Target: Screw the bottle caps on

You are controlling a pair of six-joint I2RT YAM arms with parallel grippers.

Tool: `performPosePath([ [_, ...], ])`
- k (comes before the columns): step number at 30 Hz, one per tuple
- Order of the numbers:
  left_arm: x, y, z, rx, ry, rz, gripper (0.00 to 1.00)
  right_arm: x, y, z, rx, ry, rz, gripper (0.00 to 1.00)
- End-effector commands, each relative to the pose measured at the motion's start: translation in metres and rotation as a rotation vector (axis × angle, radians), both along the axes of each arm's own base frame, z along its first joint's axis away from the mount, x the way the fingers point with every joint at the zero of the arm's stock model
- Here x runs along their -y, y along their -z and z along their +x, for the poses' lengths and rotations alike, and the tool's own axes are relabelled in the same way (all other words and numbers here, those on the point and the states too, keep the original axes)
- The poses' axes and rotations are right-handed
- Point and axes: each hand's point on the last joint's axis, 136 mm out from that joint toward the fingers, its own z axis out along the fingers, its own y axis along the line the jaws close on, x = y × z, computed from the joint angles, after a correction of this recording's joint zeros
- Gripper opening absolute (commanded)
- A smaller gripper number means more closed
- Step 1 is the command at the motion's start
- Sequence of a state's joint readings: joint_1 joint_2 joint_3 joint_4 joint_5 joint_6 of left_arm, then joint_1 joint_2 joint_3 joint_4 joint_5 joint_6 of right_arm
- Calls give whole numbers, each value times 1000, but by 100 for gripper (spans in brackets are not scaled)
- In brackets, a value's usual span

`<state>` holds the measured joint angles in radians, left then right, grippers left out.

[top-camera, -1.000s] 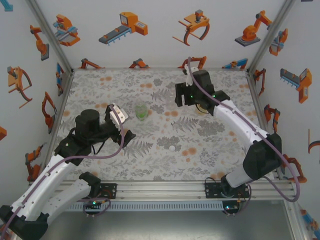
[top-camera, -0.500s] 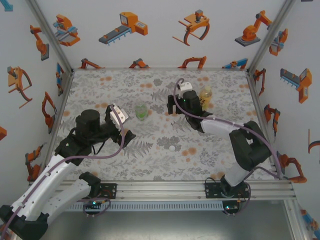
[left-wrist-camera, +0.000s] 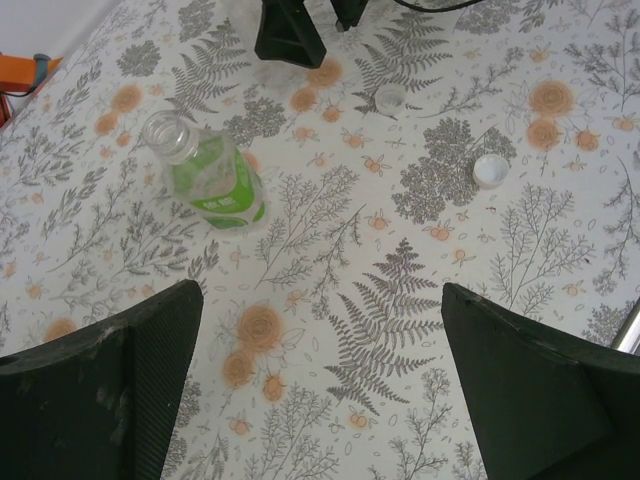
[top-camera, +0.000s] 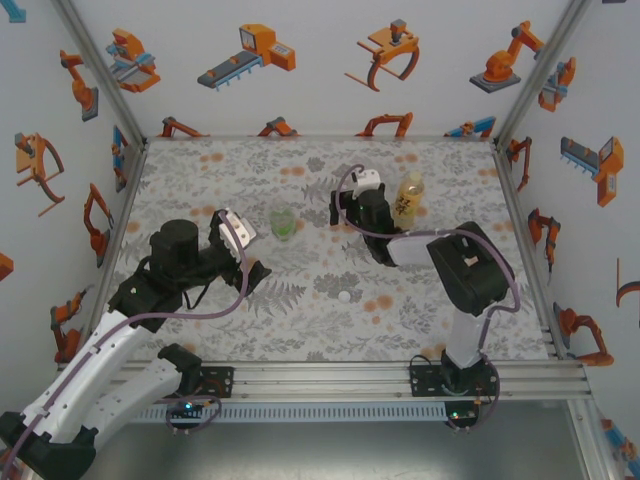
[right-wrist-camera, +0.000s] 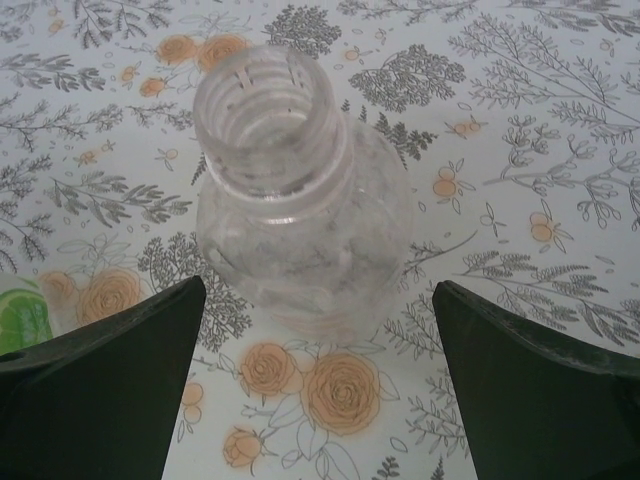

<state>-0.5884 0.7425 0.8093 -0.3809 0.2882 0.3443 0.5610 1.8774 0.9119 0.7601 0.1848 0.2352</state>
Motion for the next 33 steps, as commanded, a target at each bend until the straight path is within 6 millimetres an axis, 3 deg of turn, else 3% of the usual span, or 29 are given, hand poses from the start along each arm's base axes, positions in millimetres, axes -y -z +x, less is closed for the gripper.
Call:
performPosePath([
  [1, 0, -3, -1, 26, 7, -4, 97, -7, -24, 13, 80, 5, 32, 85],
  [18, 0, -1, 0, 17, 9, 4, 97, -10, -9, 36, 47, -8, 29, 74],
  [26, 1, -1, -1, 19, 13, 5, 97, -16, -7, 37, 38, -44, 21, 60],
  [33, 1, -2, -1, 19, 18, 0, 98, -15, -17, 33, 42, -55, 7, 47],
])
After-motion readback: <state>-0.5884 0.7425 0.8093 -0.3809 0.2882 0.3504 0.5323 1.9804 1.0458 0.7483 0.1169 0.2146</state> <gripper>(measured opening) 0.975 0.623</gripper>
